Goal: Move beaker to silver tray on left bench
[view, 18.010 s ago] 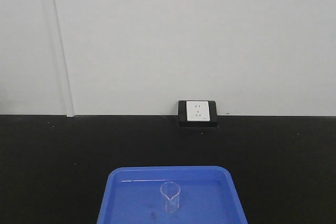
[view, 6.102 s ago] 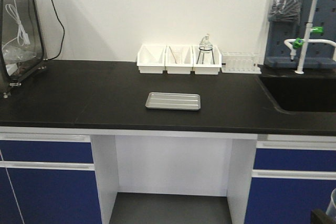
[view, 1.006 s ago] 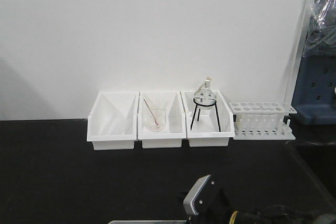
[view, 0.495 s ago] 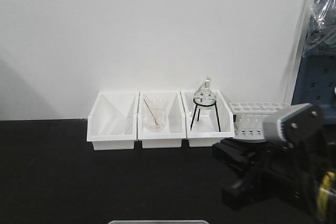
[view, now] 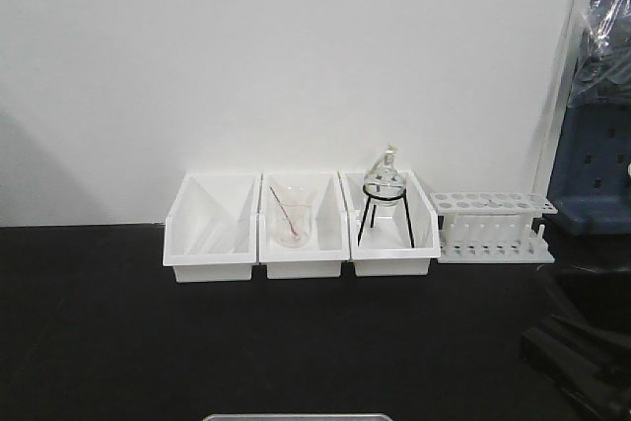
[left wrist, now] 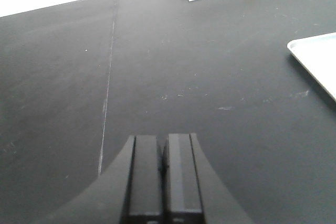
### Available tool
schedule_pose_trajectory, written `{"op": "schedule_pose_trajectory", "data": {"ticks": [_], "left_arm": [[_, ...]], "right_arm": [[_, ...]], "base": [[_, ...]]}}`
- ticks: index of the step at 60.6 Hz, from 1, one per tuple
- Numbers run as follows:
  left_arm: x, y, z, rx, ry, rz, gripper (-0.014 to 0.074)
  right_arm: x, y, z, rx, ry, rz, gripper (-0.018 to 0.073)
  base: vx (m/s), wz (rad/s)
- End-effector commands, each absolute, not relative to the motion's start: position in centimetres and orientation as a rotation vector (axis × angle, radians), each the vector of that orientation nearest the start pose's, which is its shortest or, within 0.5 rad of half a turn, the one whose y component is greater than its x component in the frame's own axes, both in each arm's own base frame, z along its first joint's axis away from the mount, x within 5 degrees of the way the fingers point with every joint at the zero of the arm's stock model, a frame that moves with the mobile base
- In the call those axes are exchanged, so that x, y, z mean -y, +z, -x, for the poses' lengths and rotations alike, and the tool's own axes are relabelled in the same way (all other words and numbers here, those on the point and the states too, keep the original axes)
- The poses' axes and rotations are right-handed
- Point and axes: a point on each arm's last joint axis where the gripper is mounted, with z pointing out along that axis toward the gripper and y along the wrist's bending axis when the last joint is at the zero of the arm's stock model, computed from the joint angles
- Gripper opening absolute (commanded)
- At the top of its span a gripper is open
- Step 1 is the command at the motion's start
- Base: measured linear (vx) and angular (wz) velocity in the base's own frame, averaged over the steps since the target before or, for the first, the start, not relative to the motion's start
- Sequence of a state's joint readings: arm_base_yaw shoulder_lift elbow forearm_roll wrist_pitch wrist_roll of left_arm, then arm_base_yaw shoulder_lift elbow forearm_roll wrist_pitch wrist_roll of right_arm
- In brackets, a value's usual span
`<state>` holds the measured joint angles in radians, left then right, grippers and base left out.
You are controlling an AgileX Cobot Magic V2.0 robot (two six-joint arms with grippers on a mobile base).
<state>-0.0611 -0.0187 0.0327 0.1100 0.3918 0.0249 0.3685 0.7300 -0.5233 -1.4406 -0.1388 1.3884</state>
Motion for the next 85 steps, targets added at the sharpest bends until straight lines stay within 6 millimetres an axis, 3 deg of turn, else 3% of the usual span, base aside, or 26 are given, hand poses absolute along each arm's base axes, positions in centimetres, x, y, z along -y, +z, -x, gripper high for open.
{"op": "schedule_pose_trajectory", "data": {"ticks": [1, 21, 34, 38, 44, 50, 56, 71, 85], "left_arm": [[0.1, 16.9, -5.4, -1.812, 0.072, -0.149, 0.0001], [0.1, 16.9, -5.4, -1.812, 0.072, -0.149, 0.0001], [0.1, 16.9, -5.4, -1.812, 0.072, -0.149, 0.0001], [0.1, 16.9, -5.4, -1.812, 0.072, -0.149, 0.0001], [0.1, 16.9, -5.4, -1.812, 0.072, -0.149, 0.0001], [0.1, 16.9, -5.4, -1.812, 0.072, -0.149, 0.0001], [0.1, 16.9, -5.4, -1.812, 0.072, -0.149, 0.0001], [0.1, 16.9, -5.4, -1.812, 0.072, -0.149, 0.0001], [0.1, 16.9, -5.4, -1.812, 0.072, -0.149, 0.0001]], "right_arm": [[-6.7, 33.3, -14.0, -1.588, 0.356, 0.441, -0.0011], [-6.9, 33.3, -14.0, -1.587, 0.396, 0.433, -0.0011], [-5.3, 32.7, -14.1, -1.673, 0.405, 0.144, -0.0011], [-4.6, 31.8, -13.3, -1.749, 0.374, 0.102, -0.0011], [-4.1, 29.6, -11.3, -1.801, 0.297, 0.242, -0.0011], [-3.5, 27.5, -9.2, -1.736, 0.273, 0.299, -0.0011], [-2.2, 25.3, -7.7, -1.672, 0.253, 0.196, -0.0011], [-0.3, 20.3, -5.6, -1.592, 0.124, -0.043, -0.0011], [-0.1, 19.0, -5.6, -1.627, 0.133, -0.103, -0.0011]], "base": [[0.0, 0.0], [0.0, 0.0], [0.0, 0.0], [0.0, 0.0], [0.0, 0.0], [0.0, 0.0], [0.0, 0.0], [0.0, 0.0], [0.0, 0.0]]}}
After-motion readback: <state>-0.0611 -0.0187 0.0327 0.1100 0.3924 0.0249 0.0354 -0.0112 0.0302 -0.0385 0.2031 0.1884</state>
